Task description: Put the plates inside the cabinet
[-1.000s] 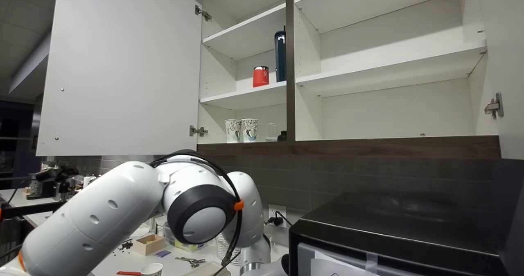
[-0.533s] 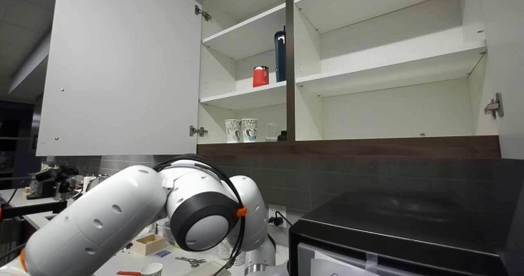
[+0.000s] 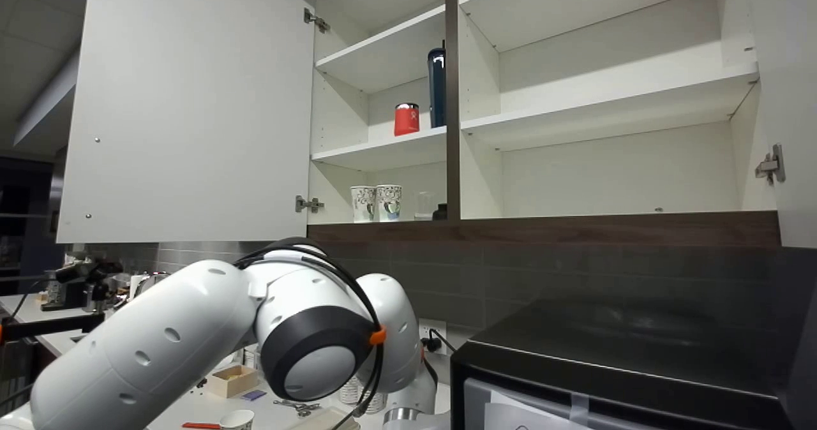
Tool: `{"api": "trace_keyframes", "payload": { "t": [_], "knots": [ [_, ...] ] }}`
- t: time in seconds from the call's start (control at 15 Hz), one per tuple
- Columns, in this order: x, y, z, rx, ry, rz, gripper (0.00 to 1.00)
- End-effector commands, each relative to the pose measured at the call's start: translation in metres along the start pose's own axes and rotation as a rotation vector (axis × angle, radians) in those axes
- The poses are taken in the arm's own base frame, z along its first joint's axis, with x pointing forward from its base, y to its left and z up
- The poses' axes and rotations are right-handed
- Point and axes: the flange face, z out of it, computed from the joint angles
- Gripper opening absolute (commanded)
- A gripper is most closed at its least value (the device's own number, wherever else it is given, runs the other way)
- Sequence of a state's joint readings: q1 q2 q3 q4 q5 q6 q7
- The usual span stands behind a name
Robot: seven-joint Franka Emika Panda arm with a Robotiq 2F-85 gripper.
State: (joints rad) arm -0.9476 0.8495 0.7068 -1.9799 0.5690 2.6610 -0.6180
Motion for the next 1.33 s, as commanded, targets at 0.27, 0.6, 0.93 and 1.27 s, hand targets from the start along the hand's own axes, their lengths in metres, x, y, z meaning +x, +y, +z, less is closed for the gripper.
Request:
{"api": "trace_keyframes", "payload": {
  "t": [0.27, 0.6, 0.93, 1.27],
  "knots": [
    [-0.016, 0.001, -0.012, 0.108, 0.009, -0.041, 0.01],
    [-0.028, -0.006, -0.023, 0.109, 0.028, -0.08, 0.01],
    [-0.043, -0.022, -0.04, 0.075, 0.052, -0.096, 0.01],
    [-0.053, -0.04, -0.064, 0.043, 0.066, -0.024, 0.01]
  ]
}}
